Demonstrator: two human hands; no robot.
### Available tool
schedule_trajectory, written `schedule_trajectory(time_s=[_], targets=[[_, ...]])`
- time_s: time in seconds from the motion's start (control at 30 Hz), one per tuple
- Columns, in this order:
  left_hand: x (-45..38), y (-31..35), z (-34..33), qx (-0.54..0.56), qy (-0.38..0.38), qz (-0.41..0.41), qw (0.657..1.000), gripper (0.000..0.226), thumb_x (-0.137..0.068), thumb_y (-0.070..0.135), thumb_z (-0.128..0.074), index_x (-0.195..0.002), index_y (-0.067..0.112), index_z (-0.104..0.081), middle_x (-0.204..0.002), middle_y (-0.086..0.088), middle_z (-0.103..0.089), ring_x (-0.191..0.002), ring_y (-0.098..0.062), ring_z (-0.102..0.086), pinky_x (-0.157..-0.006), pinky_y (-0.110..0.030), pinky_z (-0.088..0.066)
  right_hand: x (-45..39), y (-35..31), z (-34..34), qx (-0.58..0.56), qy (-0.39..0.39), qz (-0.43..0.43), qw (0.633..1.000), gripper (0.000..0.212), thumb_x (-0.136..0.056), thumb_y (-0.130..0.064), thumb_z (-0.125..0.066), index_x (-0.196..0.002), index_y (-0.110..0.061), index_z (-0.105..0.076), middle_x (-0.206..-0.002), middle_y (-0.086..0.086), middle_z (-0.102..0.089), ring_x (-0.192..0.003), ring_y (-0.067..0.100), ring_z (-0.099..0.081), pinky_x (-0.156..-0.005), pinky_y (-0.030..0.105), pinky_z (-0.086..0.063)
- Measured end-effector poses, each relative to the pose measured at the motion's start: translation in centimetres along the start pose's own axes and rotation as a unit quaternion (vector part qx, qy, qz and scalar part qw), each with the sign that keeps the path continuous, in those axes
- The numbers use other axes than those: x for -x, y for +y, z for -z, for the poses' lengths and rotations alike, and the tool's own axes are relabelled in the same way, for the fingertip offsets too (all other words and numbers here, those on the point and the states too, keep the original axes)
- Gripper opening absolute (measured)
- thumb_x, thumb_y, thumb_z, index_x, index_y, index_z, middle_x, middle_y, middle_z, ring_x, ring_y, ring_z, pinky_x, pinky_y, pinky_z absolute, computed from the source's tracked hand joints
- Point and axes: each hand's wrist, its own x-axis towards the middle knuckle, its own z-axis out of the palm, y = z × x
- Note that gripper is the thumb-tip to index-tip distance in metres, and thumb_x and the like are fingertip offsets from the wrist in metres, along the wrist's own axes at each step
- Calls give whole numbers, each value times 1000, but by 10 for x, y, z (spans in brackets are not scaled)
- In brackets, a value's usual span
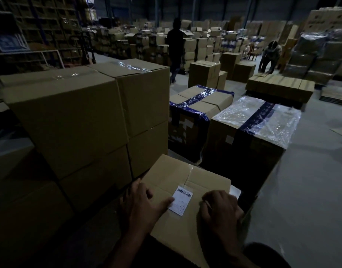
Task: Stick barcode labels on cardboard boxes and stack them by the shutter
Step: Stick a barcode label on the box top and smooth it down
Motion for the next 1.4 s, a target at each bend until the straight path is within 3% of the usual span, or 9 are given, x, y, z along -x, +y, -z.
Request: schedule_trajectory(time_s=[0.17,0.27,0.43,0.6,0.77,0.87,0.93,1.1,1.4], targets=[[-5,-5,0,-10,-21,21,999,67,-74,76,-62,-116,27,-46,-148,0,-38,-137,-22,-36,-112,-41,-23,-2,7,-2,-30,-18,14,999,18,-83,-24,-68,-89,-34,-53,-90,-21,-49,-95,7,-43,-81,32,-28],[3,-9,4,27,25,38,999,56,-74,64,-70,-100,24,-42,-128,-3,-44,-113,-27,-48,-95,-40,-37,-25,11,-4,-54,-52,53,996,11,-85,-26,-69,-92,-29,-61,-86,-25,-49,-88,4,-49,-77,31,-40],[27,-19,9,61,29,65,996,68,-67,63,-78,-98,27,-29,-108,8,-17,-94,-24,-50,-77,-36,-40,-74,16,-8,-74,-178,117,974,19,-86,-28,-67,-104,-23,-68,-100,-6,-67,-94,9,-62,-83,34,-54],[27,-16,11,32,9,91,995,82,-65,69,-76,-116,20,-35,-128,-4,-32,-114,-28,-50,-83,-35,-39,-83,6,-12,-123,-238,143,953,29,-86,-40,-63,-110,-25,-67,-107,-11,-67,-100,3,-63,-90,36,-55],[6,-6,9,18,39,37,998,120,-55,79,-72,-149,23,-22,-160,-1,-5,-143,-29,-19,-114,-51,-27,-68,6,-16,-125,-174,127,969,25,-83,-40,-67,-105,-28,-66,-104,-14,-64,-97,3,-63,-86,26,-54],[-3,3,-1,9,0,-2,1000,124,-53,87,-66,-151,29,-17,-163,1,-2,-149,-23,-4,-119,-51,-13,-49,5,-17,-74,-165,146,973,24,-82,-39,-61,-102,-26,-66,-97,-11,-66,-88,5,-60,-75,12,-44],[-6,4,-6,8,-19,-2,1000,123,-53,89,-63,-151,28,-21,-164,3,-8,-150,-17,2,-120,-50,-14,-43,3,-15,-53,-166,162,971,31,-80,-43,-54,-101,-23,-67,-95,-10,-67,-85,7,-55,-71,15,-40],[-5,-1,-9,2,-11,-6,1000,126,-46,98,-48,-149,29,-28,-164,5,-12,-150,-15,1,-119,-52,-18,-39,-2,-13,-48,-160,147,975,15,-83,-29,-68,-97,-25,-65,-93,-12,-64,-83,3,-47,-68,5,-31],[-4,-3,-12,5,-2,-4,1000,114,-53,89,-64,-146,30,-33,-162,6,-16,-149,-13,-1,-118,-52,-18,-33,-6,-12,-63,-178,94,977,20,-84,-31,-70,-103,-27,-64,-97,-9,-64,-86,1,-56,-73,8,-44]])
